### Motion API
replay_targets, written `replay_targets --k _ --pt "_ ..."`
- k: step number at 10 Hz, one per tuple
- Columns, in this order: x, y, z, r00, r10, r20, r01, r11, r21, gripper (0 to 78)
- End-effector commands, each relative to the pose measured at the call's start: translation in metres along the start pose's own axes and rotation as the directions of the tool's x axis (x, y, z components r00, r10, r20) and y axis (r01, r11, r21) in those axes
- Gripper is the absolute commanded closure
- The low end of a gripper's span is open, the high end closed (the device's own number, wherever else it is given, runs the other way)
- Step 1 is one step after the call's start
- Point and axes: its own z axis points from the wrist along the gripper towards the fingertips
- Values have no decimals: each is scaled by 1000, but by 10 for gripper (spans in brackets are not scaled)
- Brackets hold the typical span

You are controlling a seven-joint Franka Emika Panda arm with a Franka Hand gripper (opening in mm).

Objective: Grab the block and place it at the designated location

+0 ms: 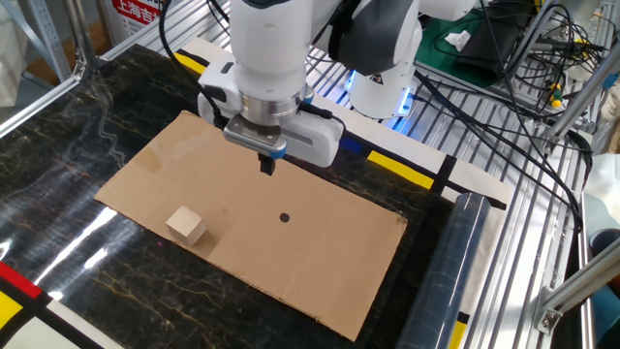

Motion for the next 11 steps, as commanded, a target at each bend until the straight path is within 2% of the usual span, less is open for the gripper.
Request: replay_targets --k 1,11 --pt "-1 -3 0 1000 -5 0 5 1000 0 776" --pt "-1 -4 0 1000 -16 2 16 1000 0 776"
